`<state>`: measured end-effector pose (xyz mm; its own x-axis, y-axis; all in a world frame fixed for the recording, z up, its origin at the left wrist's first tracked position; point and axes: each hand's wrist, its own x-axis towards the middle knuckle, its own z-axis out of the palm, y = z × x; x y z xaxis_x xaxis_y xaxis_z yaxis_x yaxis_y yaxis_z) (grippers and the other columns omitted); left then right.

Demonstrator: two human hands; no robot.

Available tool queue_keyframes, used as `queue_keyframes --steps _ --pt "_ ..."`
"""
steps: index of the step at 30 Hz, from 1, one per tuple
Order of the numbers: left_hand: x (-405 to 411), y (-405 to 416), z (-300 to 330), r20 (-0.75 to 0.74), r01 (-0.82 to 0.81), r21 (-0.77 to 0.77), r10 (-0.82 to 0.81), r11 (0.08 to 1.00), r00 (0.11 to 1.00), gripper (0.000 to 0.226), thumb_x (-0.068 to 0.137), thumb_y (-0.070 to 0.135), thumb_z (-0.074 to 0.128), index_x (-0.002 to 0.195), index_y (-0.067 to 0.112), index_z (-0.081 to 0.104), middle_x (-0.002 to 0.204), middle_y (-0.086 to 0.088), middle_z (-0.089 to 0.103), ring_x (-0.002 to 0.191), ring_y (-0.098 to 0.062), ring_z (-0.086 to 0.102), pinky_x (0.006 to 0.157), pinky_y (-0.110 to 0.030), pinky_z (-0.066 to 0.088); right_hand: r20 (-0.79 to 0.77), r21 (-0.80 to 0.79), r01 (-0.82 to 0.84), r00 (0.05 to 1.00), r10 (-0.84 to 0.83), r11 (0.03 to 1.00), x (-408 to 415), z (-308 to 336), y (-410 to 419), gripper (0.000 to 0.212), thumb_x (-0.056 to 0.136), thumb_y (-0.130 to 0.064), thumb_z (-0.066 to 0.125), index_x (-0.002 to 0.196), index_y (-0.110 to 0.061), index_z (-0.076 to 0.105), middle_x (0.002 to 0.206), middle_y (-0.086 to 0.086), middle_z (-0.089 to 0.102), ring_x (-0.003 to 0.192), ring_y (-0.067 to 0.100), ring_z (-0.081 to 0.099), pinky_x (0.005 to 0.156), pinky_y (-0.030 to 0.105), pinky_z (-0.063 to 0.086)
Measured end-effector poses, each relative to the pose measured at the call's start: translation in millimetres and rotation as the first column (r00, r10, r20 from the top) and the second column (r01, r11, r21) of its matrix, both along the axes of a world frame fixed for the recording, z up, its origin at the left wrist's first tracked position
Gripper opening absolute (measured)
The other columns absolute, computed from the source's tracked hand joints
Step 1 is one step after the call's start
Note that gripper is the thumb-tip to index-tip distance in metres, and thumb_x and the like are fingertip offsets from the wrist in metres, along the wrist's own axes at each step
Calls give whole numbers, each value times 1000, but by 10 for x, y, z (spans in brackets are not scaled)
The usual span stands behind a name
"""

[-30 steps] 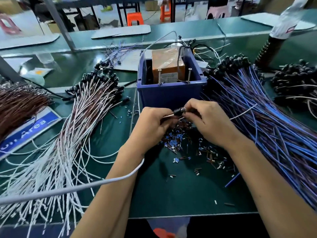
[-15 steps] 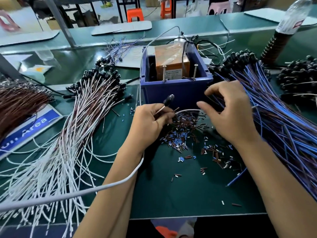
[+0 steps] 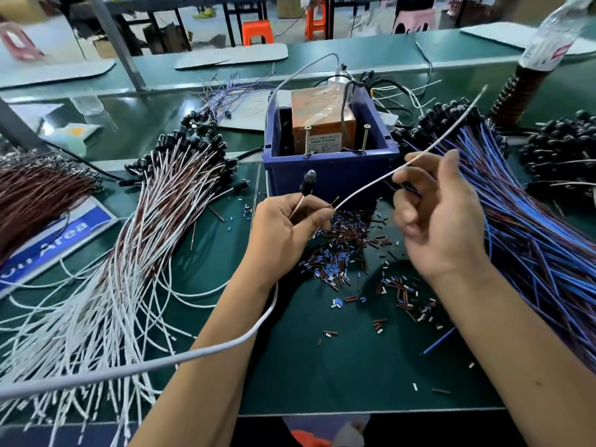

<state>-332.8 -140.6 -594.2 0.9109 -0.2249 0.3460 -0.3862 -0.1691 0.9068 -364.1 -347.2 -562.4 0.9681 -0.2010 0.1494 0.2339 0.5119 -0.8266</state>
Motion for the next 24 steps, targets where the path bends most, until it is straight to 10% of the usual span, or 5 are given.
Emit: queue_keyframes --steps 14,18,24 --pt "2 -11 2 -71 9 -36 -11 999 997 8 94 10 72 88 8 76 74 0 76 56 2 57 59 -10 42 163 118 -291 949 270 949 -33 95 -101 38 105 -14 38 102 -11 76 93 8 75 71 15 62 55 19 47" --pt "3 -15 38 -67 -40 -146 30 988 997 6 95 7 71 93 7 77 81 -6 78 70 -7 69 71 -18 52 181 8 -361 918 353 933 -33 89 -166 44 108 -21 37 98 -14 79 77 1 72 49 8 57 43 17 42" --pt "-77 -19 138 -187 89 -427 -184 900 965 13 96 15 66 93 16 79 88 -9 78 52 -18 36 49 -19 25 -17 -306 -655 730 684 691 -95 36 -75 29 103 -28 56 101 -6 75 73 17 73 39 15 57 37 16 38"
